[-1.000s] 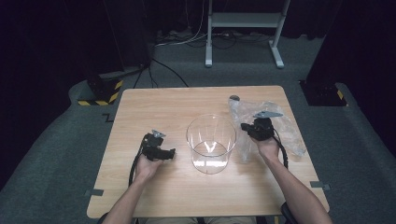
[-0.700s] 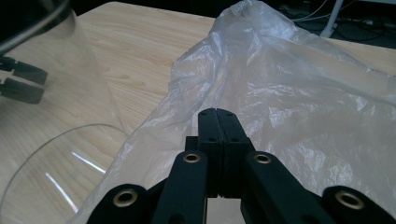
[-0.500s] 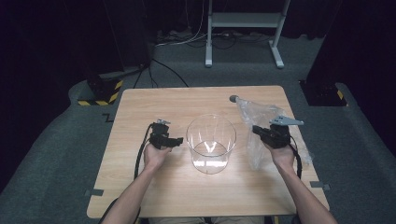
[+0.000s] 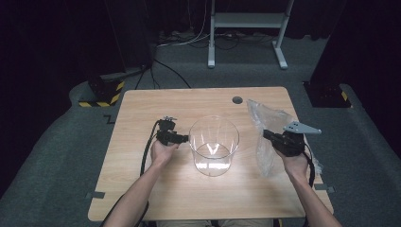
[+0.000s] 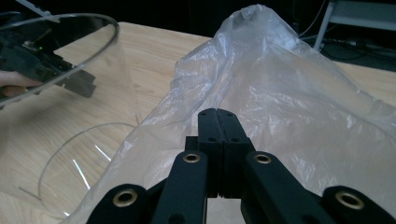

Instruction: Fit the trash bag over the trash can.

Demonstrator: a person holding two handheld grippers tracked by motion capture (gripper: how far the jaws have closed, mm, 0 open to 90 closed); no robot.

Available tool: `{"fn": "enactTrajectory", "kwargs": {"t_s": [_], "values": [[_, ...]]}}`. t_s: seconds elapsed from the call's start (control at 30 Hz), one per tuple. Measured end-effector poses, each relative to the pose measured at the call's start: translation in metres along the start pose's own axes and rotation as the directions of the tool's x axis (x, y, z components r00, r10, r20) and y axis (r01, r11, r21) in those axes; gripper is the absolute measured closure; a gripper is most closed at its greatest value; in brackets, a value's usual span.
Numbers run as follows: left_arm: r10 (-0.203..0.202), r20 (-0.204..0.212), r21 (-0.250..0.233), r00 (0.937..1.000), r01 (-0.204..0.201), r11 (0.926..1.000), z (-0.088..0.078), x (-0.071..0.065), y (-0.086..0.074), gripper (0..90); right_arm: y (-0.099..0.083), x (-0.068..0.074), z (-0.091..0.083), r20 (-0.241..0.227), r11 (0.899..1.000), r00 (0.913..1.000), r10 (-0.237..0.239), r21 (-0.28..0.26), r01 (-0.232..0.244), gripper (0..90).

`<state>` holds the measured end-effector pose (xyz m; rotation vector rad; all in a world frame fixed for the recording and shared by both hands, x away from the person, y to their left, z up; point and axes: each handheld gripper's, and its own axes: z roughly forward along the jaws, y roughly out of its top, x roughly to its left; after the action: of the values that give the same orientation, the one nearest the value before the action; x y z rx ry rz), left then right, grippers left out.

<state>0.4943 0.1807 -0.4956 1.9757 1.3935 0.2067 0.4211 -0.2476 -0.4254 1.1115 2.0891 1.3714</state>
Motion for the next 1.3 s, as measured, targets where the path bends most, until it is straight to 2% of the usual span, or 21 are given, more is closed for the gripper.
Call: {"fn": "enactTrajectory", "kwargs": {"t_s": [0.23, 0.47, 0.63, 0.7, 0.73, 0.77, 0.8, 0.9, 1.03, 1.17, 1.3], "values": [[-0.029, 0.024, -0.02, 0.9993, 0.03, 0.9994, -0.008, 0.003, 0.001, 31.0, 0.011, 0.012, -0.007, -0.048, 0.998, 0.998, -0.042, -0.037, 0.041, 89.5], [0.013, 0.037, -0.072, 0.9992, -0.01, 0.9974, -0.019, -0.002, 0.002, 30.9, 0.021, 0.027, -0.007, -0.121, 0.995, 0.9892, -0.082, -0.068, 0.074, 89.5], [0.025, 0.057, -0.135, 0.998, -0.017, 0.9907, -0.033, -0.004, 0.0, 30.2, 0.028, 0.037, -0.004, -0.172, 0.992, 0.9794, -0.106, -0.081, 0.093, 89.5], [0.022, 0.06, -0.169, 0.9979, -0.012, 0.9855, -0.041, -0.004, -0.002, 30.1, 0.032, 0.043, -0.001, -0.201, 0.99, 0.9719, -0.123, -0.086, 0.107, 89.5], [0.021, 0.054, -0.185, 0.9983, -0.01, 0.9826, -0.049, -0.002, -0.003, 30.0, 0.036, 0.048, 0.002, -0.226, 0.989, 0.9645, -0.137, -0.088, 0.12, 89.5], [0.021, 0.054, -0.185, 0.9983, -0.01, 0.9826, -0.049, -0.002, -0.003, 29.5, 0.036, 0.048, 0.002, -0.226, 0.989, 0.9645, -0.137, -0.088, 0.12, 89.5], [0.015, 0.045, -0.204, 0.9989, -0.006, 0.9789, -0.058, -0.001, -0.004, 29.4, 0.039, 0.055, 0.008, -0.258, 0.987, 0.9539, -0.153, -0.09, 0.134, 89.5], [-0.005, 0.056, -0.244, 0.9984, 0.018, 0.9697, -0.069, 0.001, -0.011, 30.8, 0.043, 0.063, 0.016, -0.297, 0.984, 0.9389, -0.174, -0.085, 0.156, 89.5], [-0.005, 0.061, -0.279, 0.9982, 0.021, 0.96, -0.083, 0.0, -0.016, 31.2, 0.048, 0.075, 0.028, -0.353, 0.982, 0.9157, -0.191, -0.073, 0.177, 89.5], [0.038, 0.059, -0.331, 0.9975, -0.016, 0.9434, -0.099, -0.009, -0.018, 31.4, 0.051, 0.084, 0.039, -0.405, 0.979, 0.8918, -0.202, -0.054, 0.198, 89.5], [0.075, 0.06, -0.352, 0.9953, -0.049, 0.9346, -0.11, -0.019, -0.02, 31.5, 0.054, 0.093, 0.048, -0.443, 0.974, 0.8699, -0.217, -0.038, 0.224, 89.5]]}}
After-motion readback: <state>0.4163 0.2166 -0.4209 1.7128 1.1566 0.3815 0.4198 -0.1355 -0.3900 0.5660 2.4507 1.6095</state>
